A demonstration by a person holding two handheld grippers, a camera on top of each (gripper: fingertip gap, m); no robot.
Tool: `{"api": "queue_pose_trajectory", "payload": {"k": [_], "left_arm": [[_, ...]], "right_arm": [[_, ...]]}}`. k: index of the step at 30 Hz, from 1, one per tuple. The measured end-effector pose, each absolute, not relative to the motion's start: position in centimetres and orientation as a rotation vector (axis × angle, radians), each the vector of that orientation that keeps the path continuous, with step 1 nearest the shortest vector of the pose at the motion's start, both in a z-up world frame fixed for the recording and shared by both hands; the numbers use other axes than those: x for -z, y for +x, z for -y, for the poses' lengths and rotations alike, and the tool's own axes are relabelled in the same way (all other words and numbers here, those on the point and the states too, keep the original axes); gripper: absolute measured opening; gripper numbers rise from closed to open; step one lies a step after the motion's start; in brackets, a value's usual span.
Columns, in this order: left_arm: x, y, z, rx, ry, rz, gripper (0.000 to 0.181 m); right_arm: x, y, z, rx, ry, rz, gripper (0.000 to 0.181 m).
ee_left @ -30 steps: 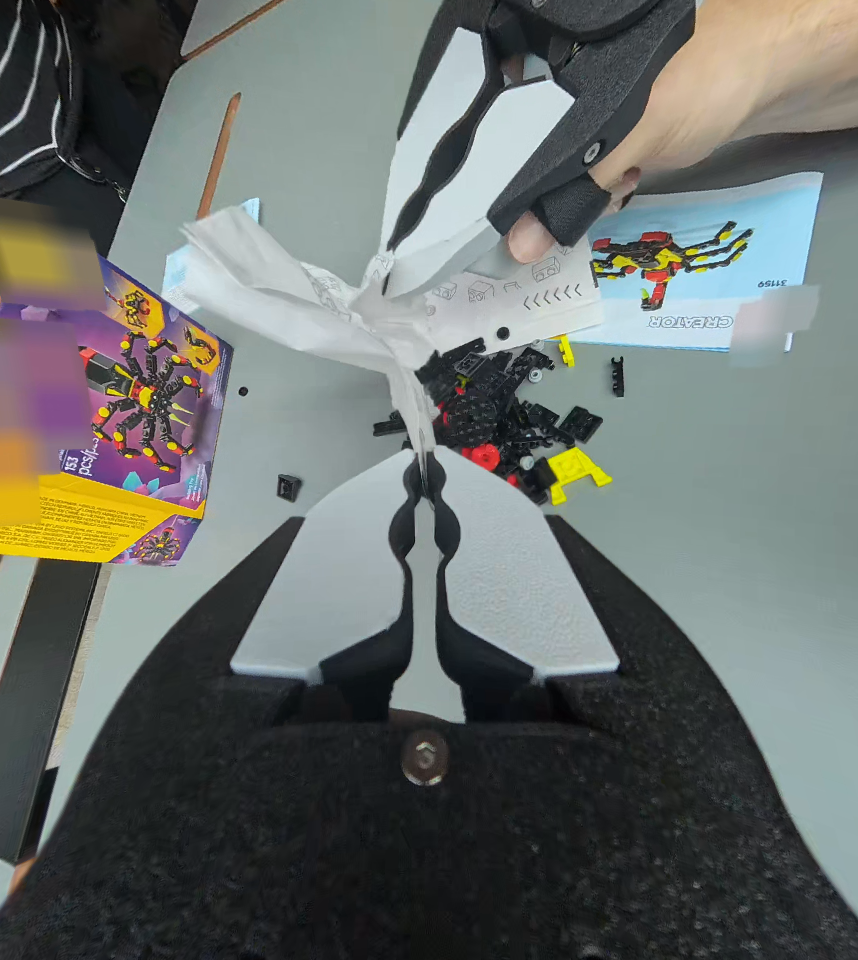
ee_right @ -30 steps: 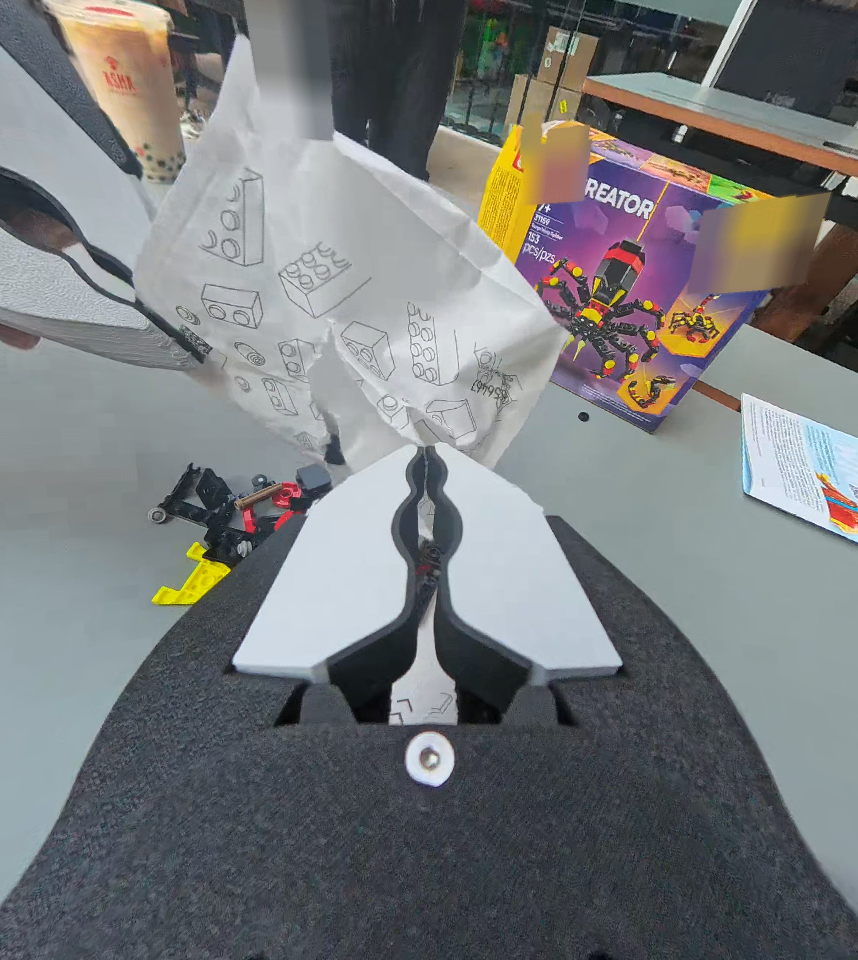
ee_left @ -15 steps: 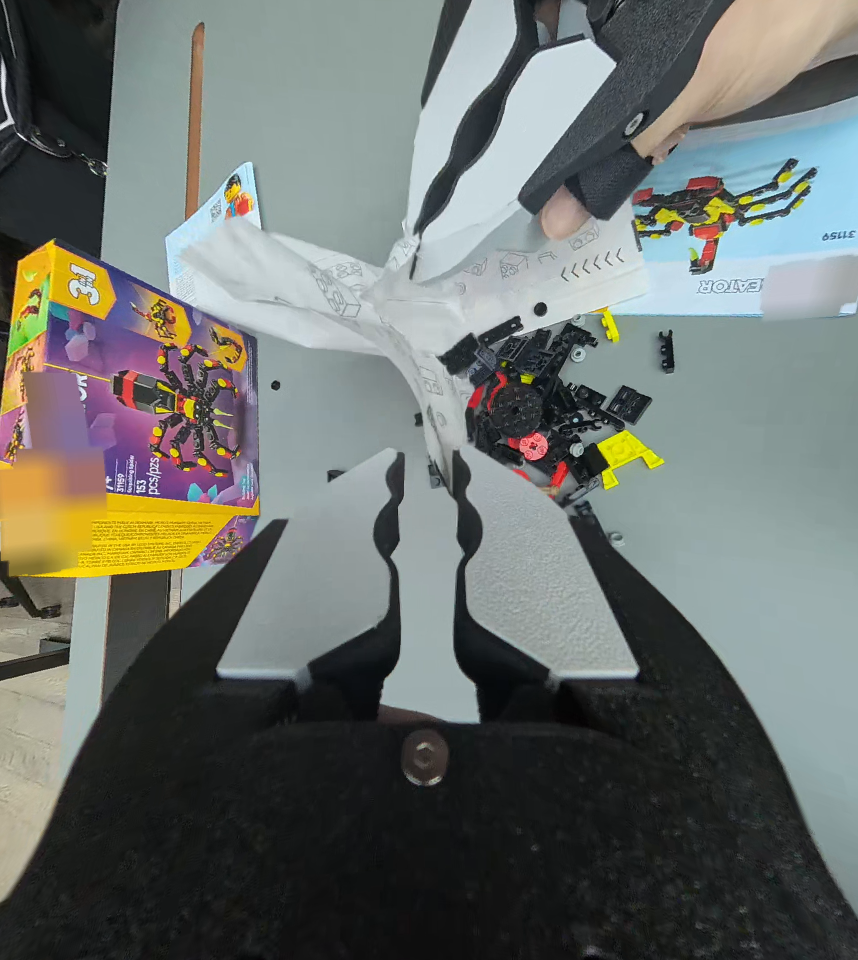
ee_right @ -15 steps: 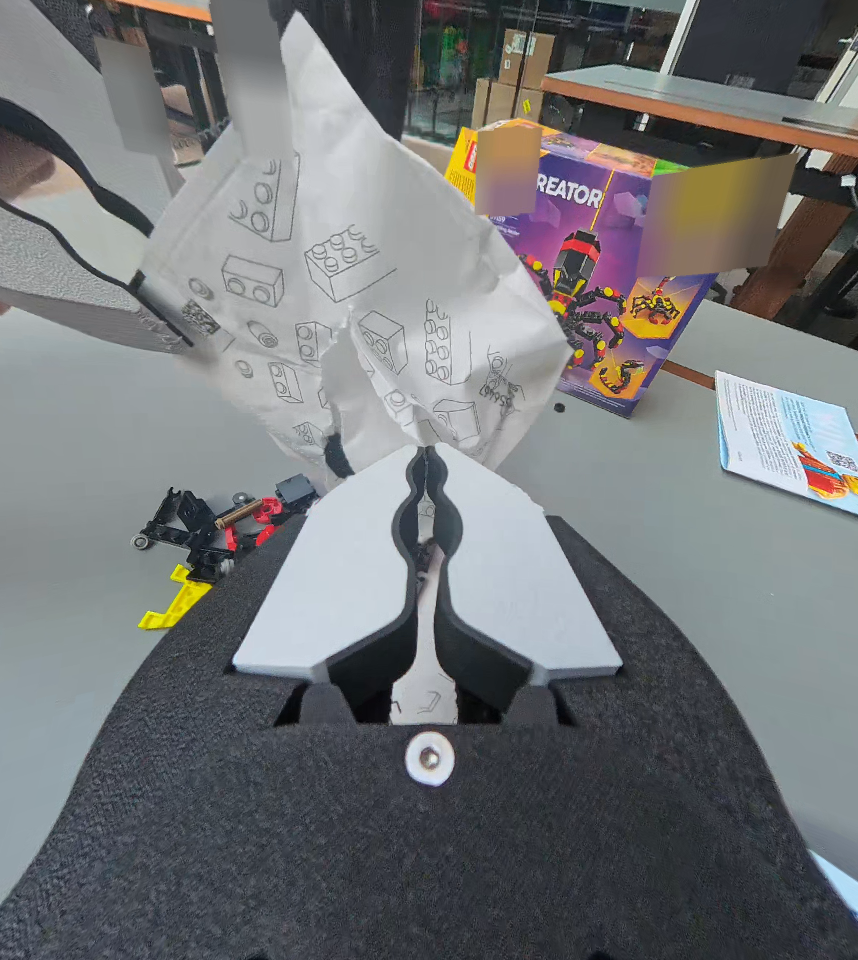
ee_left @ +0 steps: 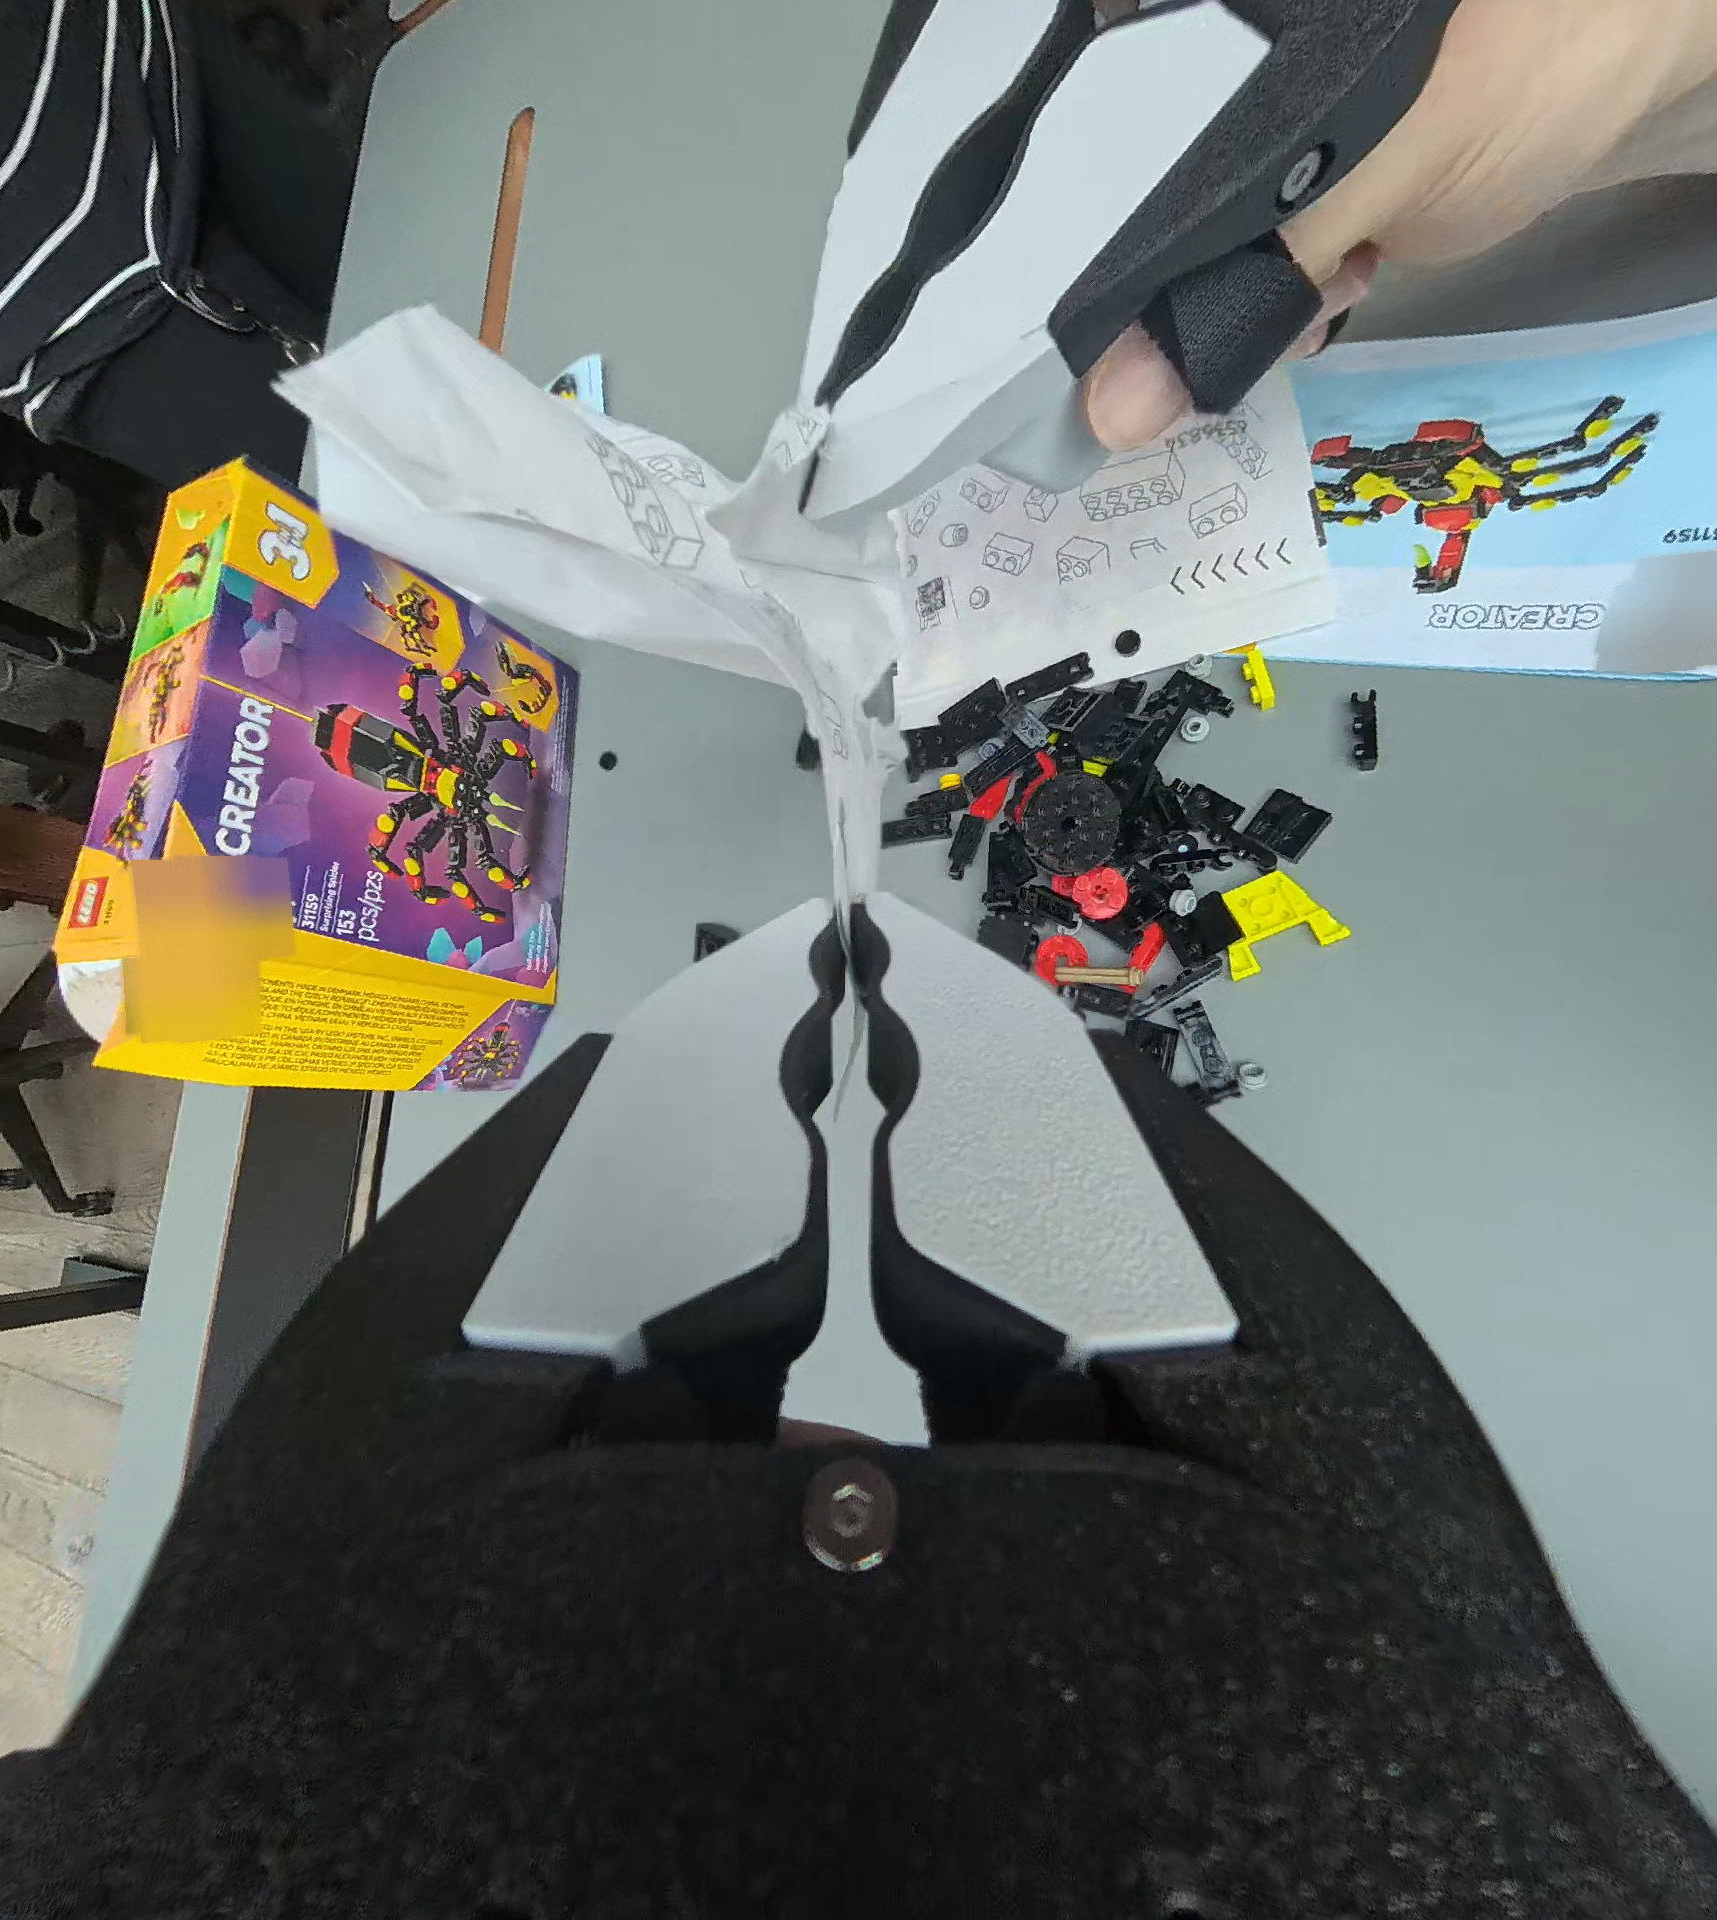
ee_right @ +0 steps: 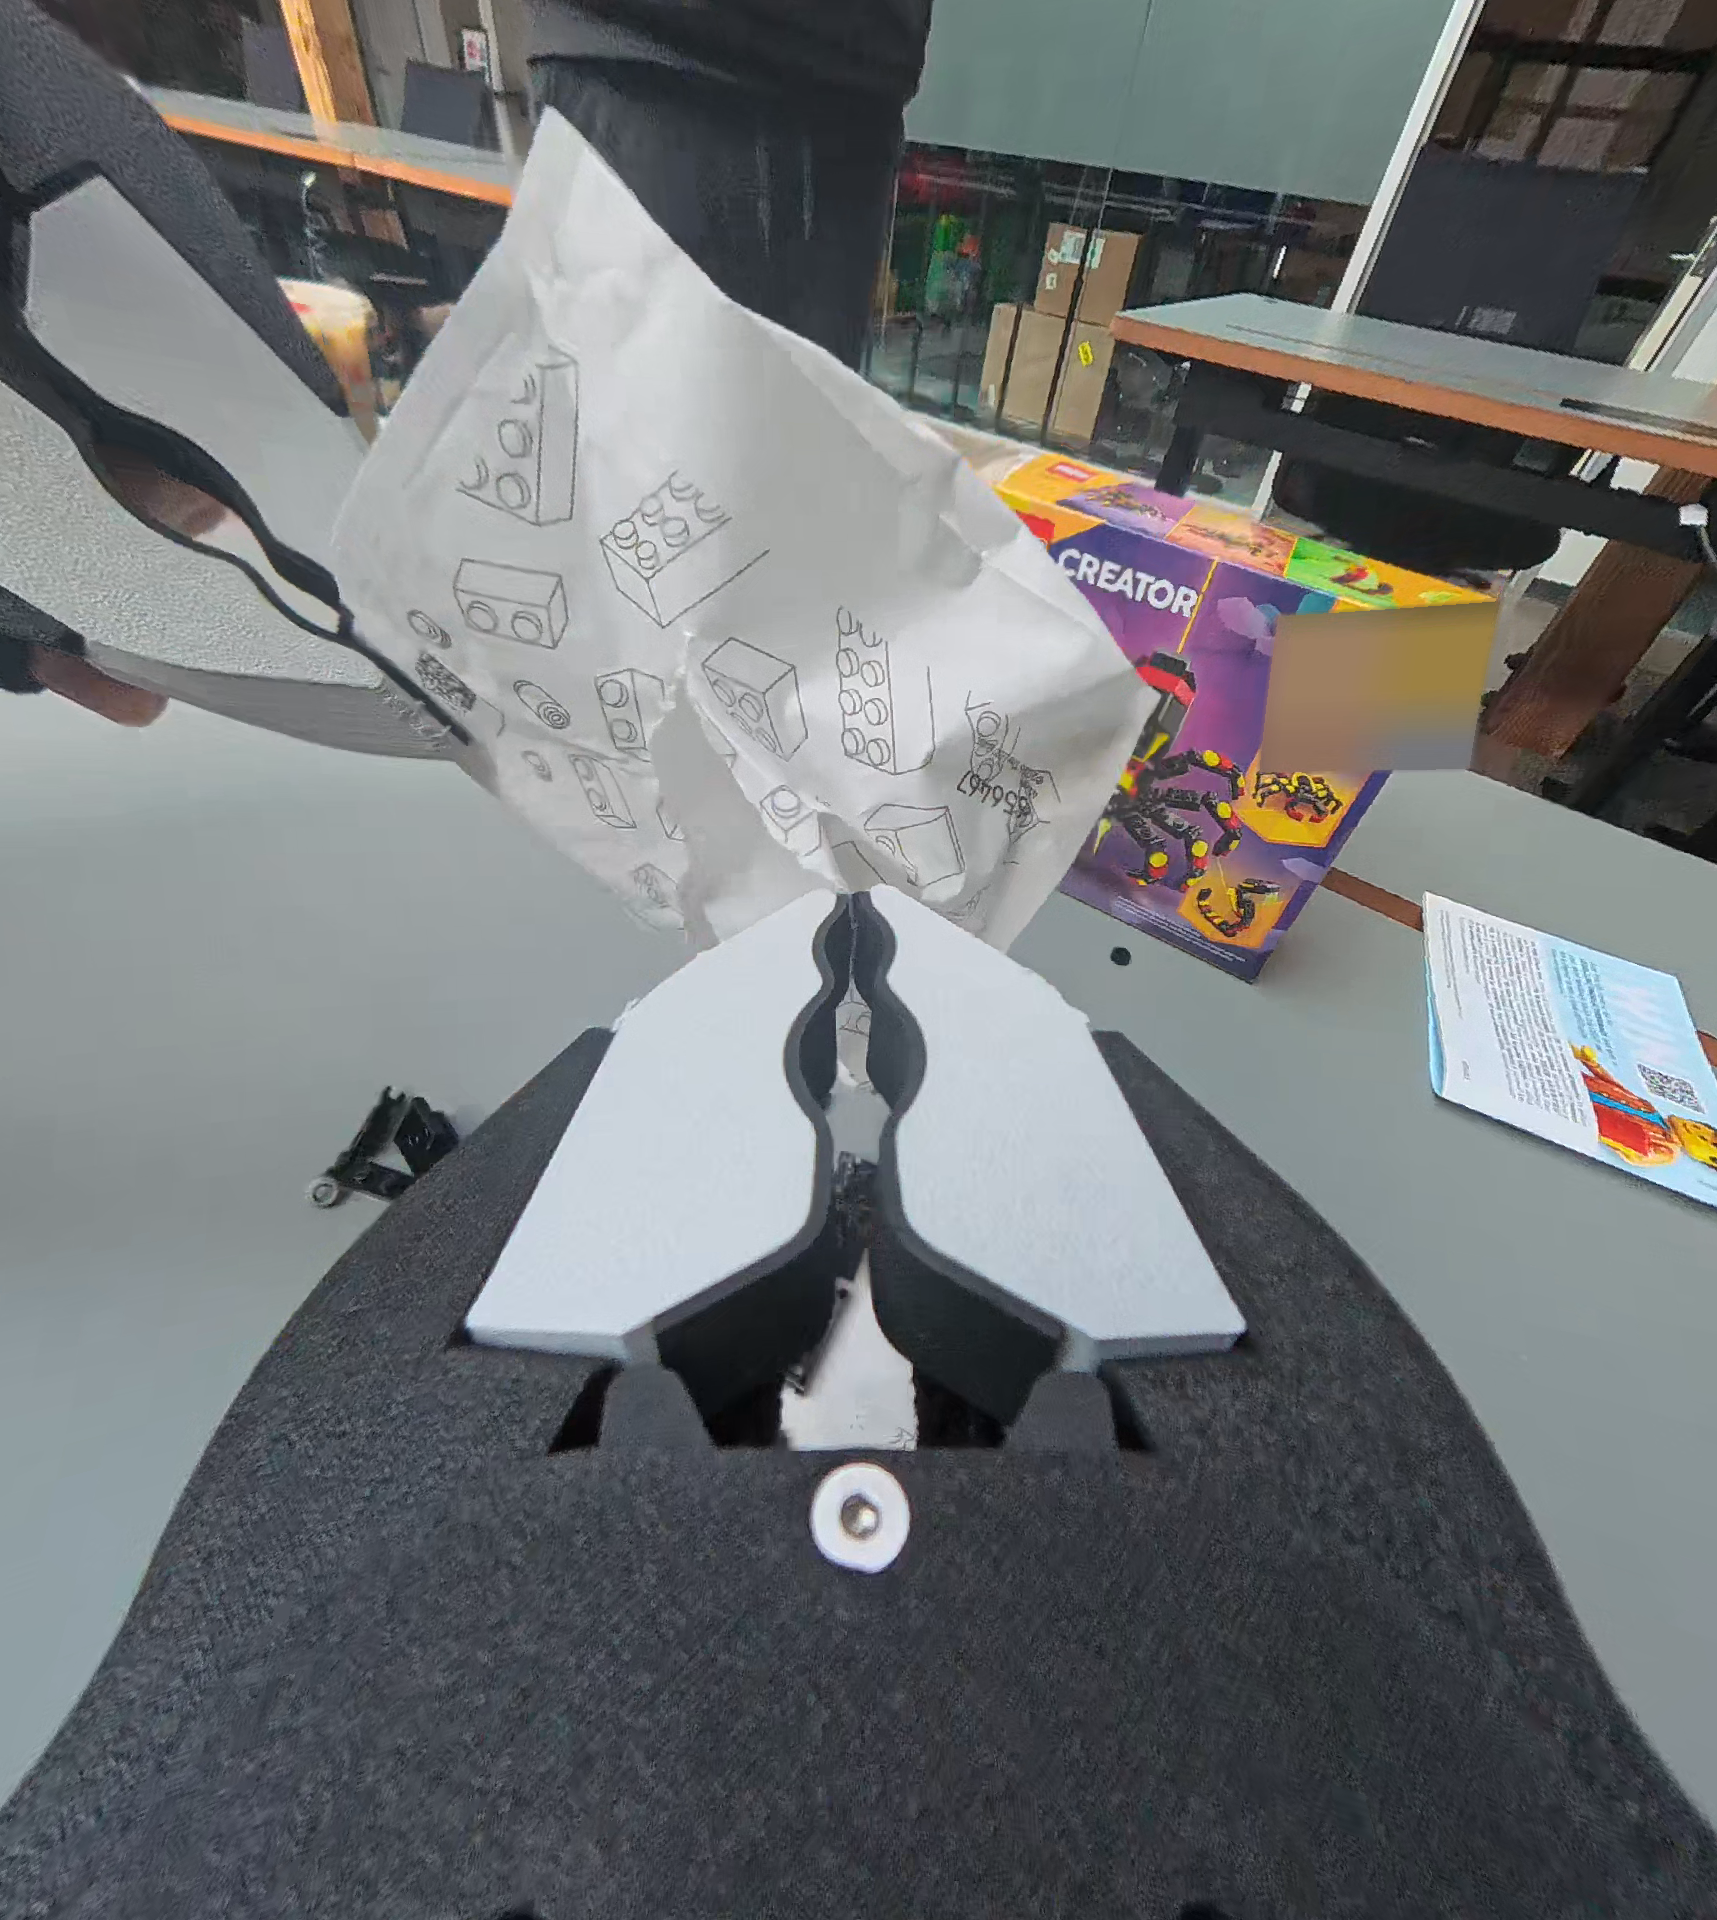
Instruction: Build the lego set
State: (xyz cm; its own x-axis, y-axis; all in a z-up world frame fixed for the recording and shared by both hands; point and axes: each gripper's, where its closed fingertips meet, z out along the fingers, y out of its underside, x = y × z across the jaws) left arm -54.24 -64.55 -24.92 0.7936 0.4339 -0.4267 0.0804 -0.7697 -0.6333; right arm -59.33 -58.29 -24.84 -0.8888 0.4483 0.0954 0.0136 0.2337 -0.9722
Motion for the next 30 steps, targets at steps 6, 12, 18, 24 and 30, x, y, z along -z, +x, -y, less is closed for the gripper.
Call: {"api": "queue_pose_trajectory", "payload": {"k": [6, 12, 18, 24, 30], "left_arm": [[24.1, -52.5, 66.6, -0.754, -2.259, 0.403, 0.0], [25.5, -48.7, 68.9, -0.531, -2.032, 0.507, 0.0], [27.9, -46.5, 73.1, -0.247, -1.935, 0.842, 0.0], [30.4, -45.6, 76.0, -0.167, -1.93, 1.017, 0.005], [30.4, -45.1, 78.9, -0.356, -2.164, 1.044, 0.03]], "right_arm": [[24.0, -57.8, 60.0, -1.676, -0.296, 2.212, 0.0], [23.5, -54.4, 63.4, -1.677, -0.16, 2.261, 0.0], [25.1, -51.9, 66.1, -1.575, -0.059, 2.367, 0.019], [26.5, -51.3, 67.0, -1.577, -0.077, 2.433, 0.014], [30.3, -48.6, 69.0, -1.505, -0.022, 2.681, 0.023]]}}
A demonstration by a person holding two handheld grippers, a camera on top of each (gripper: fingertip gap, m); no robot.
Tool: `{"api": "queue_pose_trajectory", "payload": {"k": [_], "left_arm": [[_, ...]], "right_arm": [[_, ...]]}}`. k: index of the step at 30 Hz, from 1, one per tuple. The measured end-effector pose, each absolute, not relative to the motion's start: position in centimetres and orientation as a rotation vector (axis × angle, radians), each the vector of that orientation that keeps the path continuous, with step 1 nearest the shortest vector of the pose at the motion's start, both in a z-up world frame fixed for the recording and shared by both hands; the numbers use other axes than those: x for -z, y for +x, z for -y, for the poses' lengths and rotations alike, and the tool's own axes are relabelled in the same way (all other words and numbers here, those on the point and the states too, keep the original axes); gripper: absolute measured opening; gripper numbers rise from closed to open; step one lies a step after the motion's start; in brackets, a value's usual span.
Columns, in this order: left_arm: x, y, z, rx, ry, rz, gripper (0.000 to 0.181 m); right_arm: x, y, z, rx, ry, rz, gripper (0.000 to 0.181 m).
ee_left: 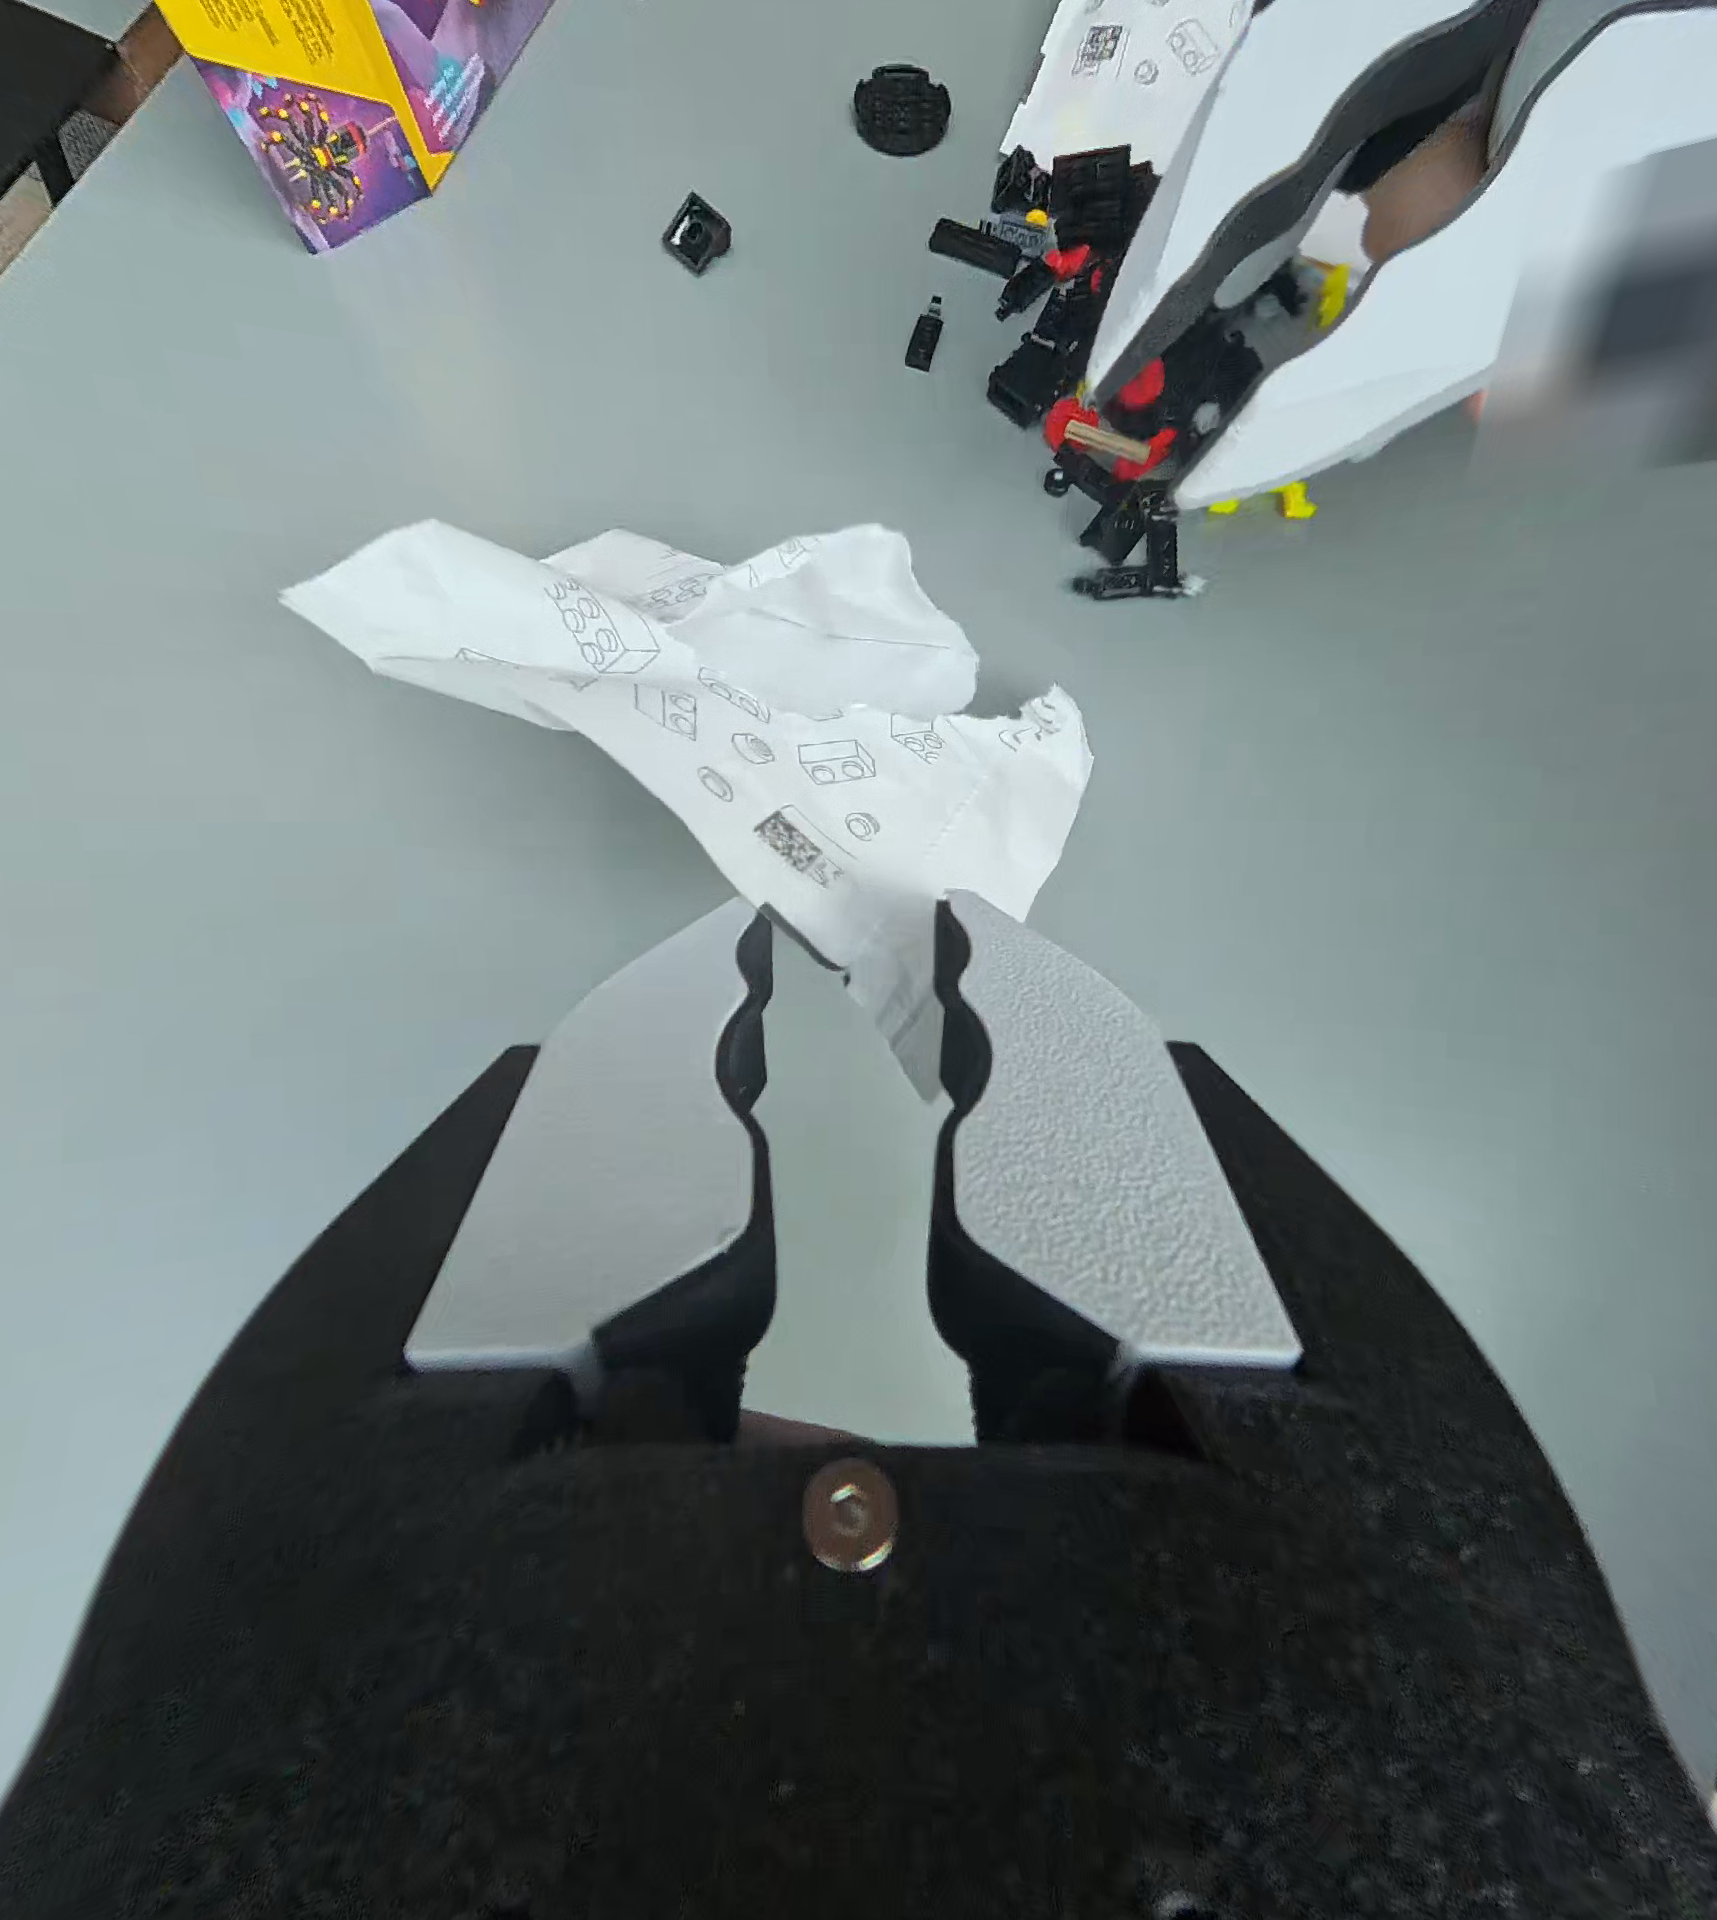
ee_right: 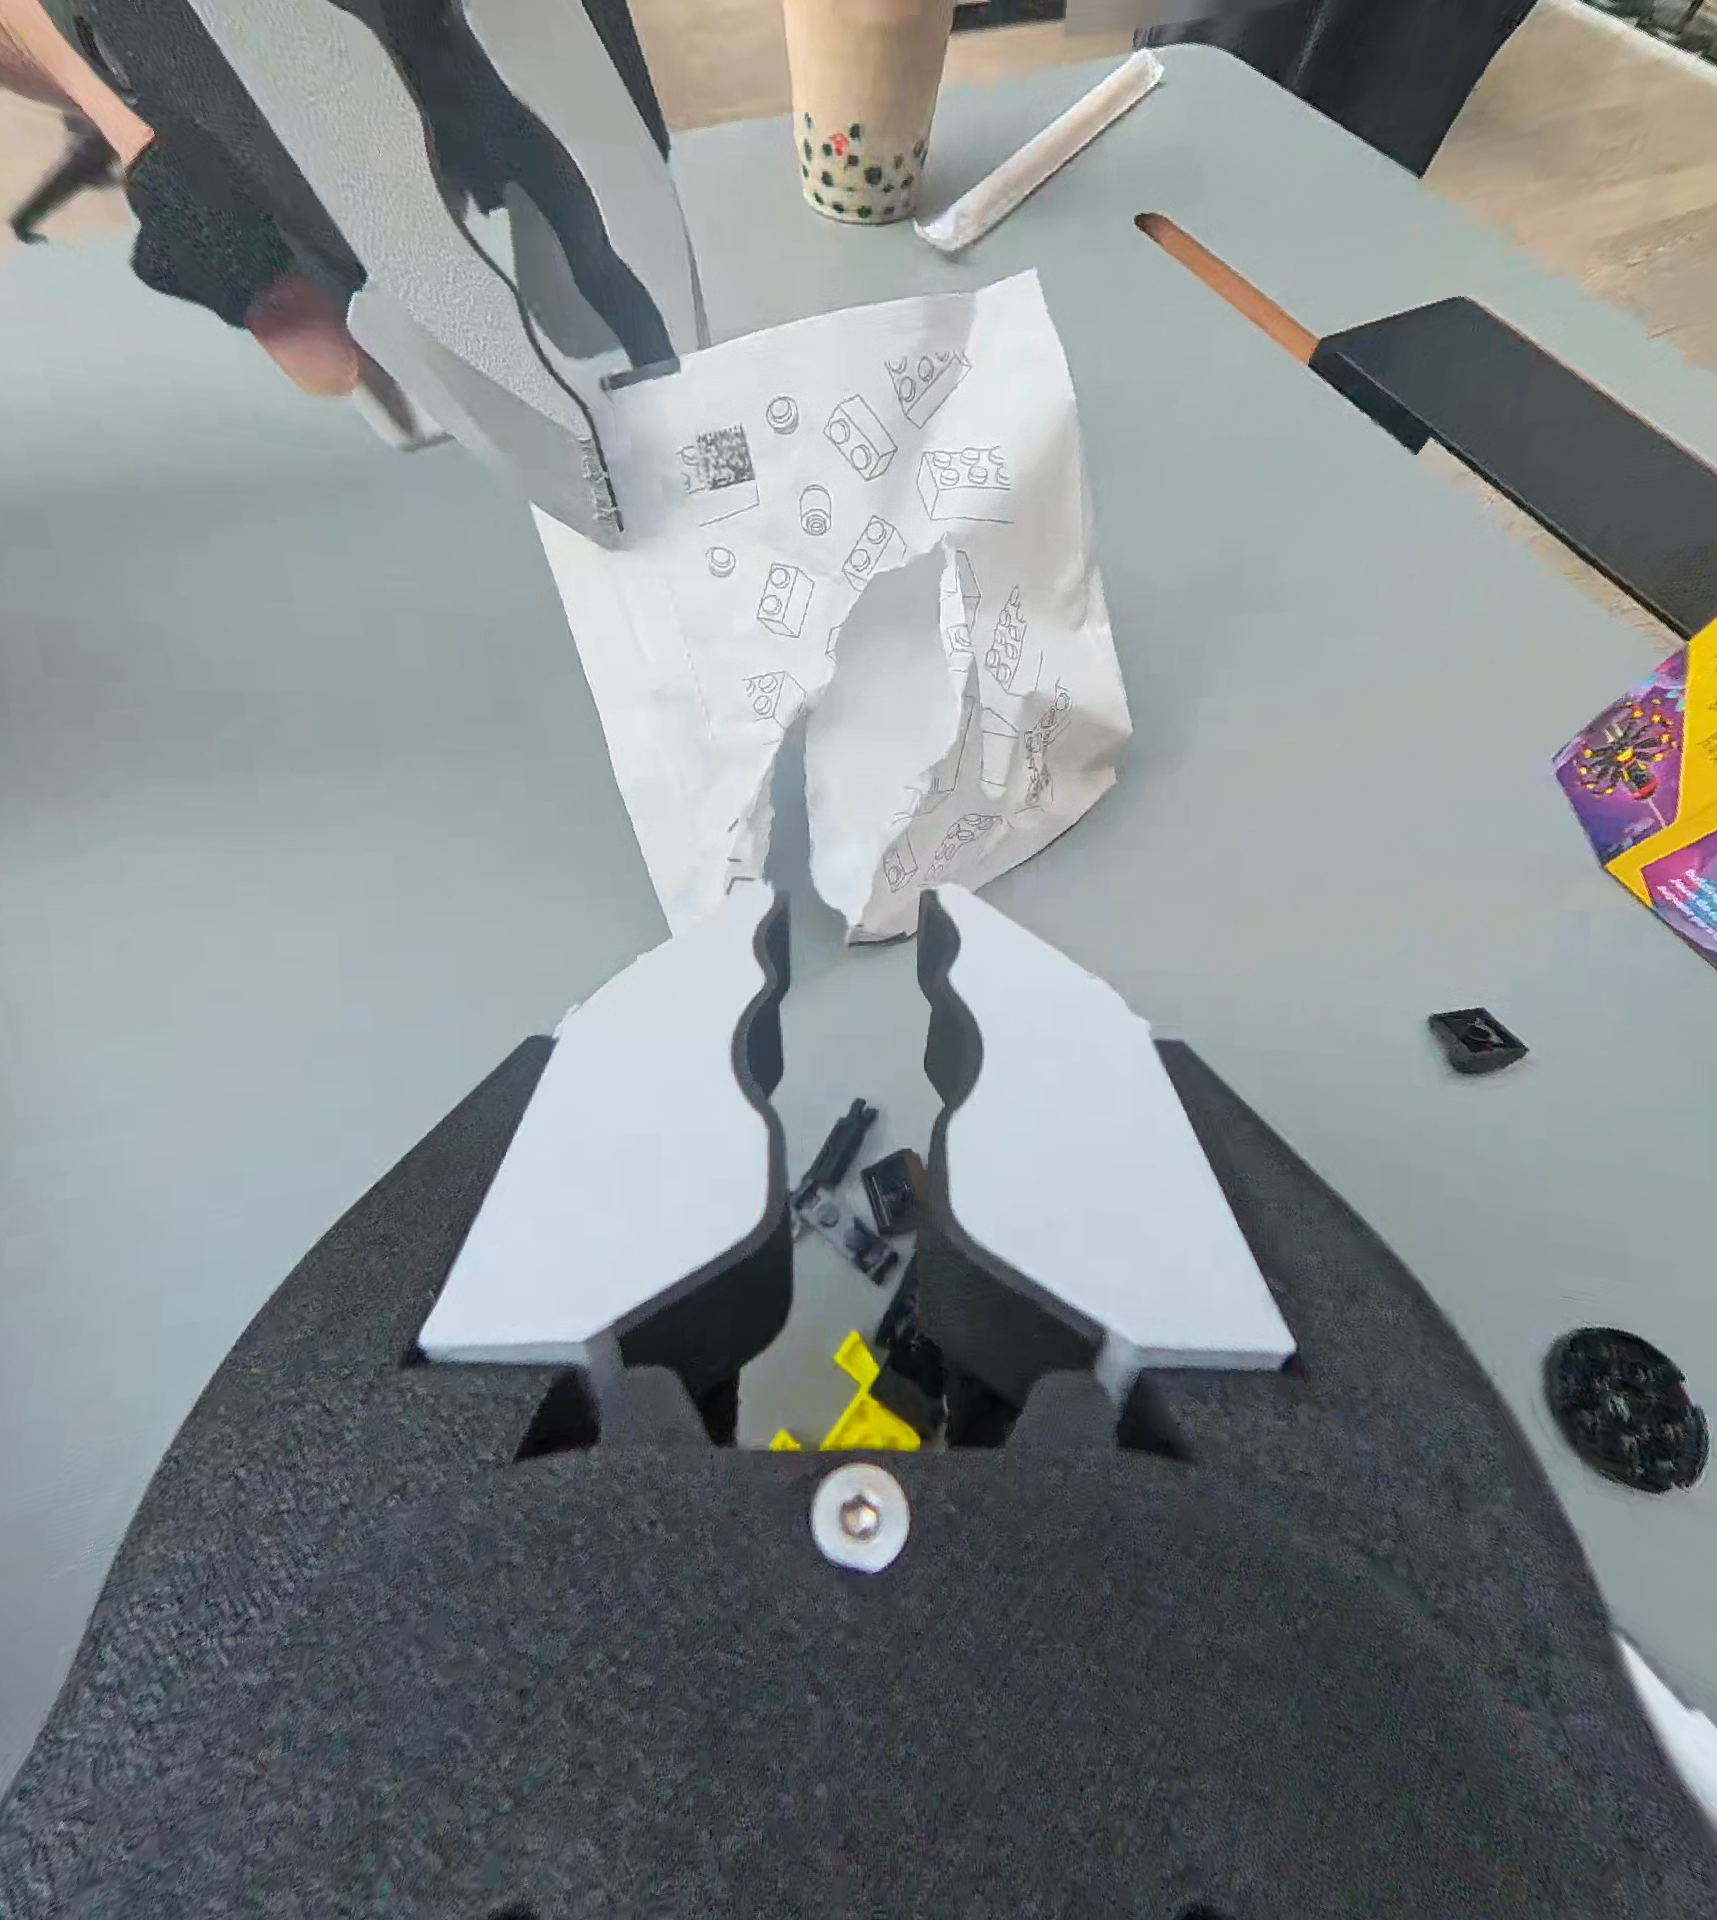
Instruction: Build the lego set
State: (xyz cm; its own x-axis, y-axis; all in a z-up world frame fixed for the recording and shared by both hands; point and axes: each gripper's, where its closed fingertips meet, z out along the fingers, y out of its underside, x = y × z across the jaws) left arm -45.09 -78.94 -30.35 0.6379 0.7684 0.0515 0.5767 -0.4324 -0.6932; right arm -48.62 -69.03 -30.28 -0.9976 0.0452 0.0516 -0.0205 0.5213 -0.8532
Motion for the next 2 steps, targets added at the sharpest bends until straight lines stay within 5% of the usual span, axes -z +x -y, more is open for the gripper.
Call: {"api": "queue_pose_trajectory", "payload": {"k": [2], "left_arm": [[30.65, -44.36, 80.22, -0.384, -2.245, 1.076, 0.034]], "right_arm": [[30.6, -48.23, 69.81, -1.5, -0.001, 2.682, 0.019]]}}
